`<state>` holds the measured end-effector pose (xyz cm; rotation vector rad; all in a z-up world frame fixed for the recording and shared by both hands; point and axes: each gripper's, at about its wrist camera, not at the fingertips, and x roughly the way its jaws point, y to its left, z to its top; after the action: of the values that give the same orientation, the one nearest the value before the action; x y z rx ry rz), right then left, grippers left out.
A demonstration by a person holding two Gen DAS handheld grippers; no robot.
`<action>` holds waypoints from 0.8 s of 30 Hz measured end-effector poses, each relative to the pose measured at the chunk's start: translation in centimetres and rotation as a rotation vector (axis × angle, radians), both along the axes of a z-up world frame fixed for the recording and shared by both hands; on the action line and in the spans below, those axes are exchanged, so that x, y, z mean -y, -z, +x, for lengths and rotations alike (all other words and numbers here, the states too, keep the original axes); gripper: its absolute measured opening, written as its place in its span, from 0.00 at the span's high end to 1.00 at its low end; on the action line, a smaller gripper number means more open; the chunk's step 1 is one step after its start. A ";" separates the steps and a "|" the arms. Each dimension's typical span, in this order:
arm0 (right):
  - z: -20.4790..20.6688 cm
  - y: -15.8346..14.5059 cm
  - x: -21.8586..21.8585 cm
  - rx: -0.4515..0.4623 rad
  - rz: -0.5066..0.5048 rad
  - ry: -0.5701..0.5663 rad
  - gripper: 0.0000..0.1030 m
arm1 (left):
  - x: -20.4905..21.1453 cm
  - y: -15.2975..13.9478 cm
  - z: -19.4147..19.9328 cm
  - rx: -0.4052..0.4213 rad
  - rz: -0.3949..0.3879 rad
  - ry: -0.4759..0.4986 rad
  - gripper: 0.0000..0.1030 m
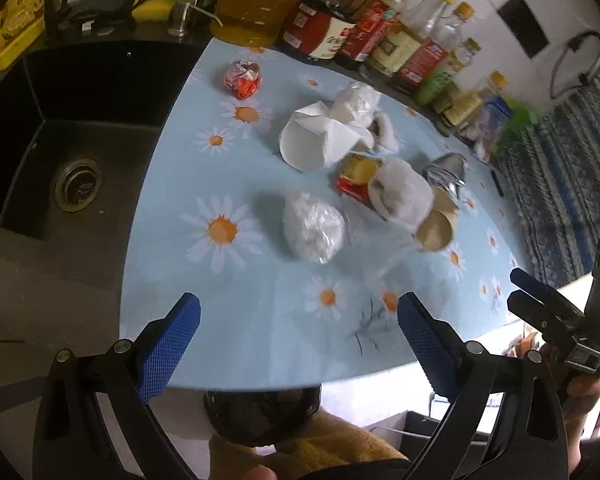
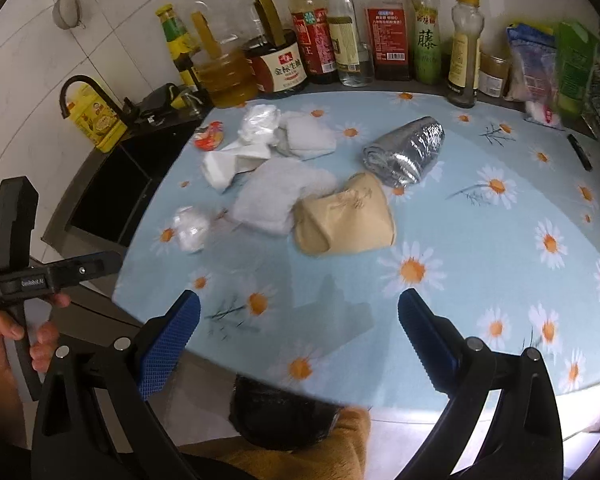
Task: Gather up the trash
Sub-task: 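Close the left tool on the plastic bag while the right tool grasps the paper cup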
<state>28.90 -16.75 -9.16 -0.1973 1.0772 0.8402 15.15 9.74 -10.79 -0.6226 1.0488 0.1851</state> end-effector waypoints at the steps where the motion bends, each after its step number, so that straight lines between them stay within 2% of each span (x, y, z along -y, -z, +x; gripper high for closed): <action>1: 0.9 0.4 -0.2 -0.010 -0.005 -0.002 0.05 | -0.1 0.3 0.7 -0.005 0.002 -0.005 0.08; 9: 5.8 2.7 -2.0 -0.034 -0.021 -0.071 0.05 | -1.1 2.5 4.6 -0.062 -0.047 -0.061 0.08; 19: 8.7 6.1 -4.8 -0.081 -0.056 -0.180 0.06 | -2.2 4.0 7.0 -0.132 -0.022 -0.109 0.08; 24: 9.0 6.9 -5.5 -0.080 -0.070 -0.220 0.16 | -2.4 4.6 7.6 -0.164 -0.009 -0.113 0.08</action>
<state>37.87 -11.20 -16.05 -0.3477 1.1754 1.0149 22.76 12.18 -15.43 -0.6835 1.1730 0.3348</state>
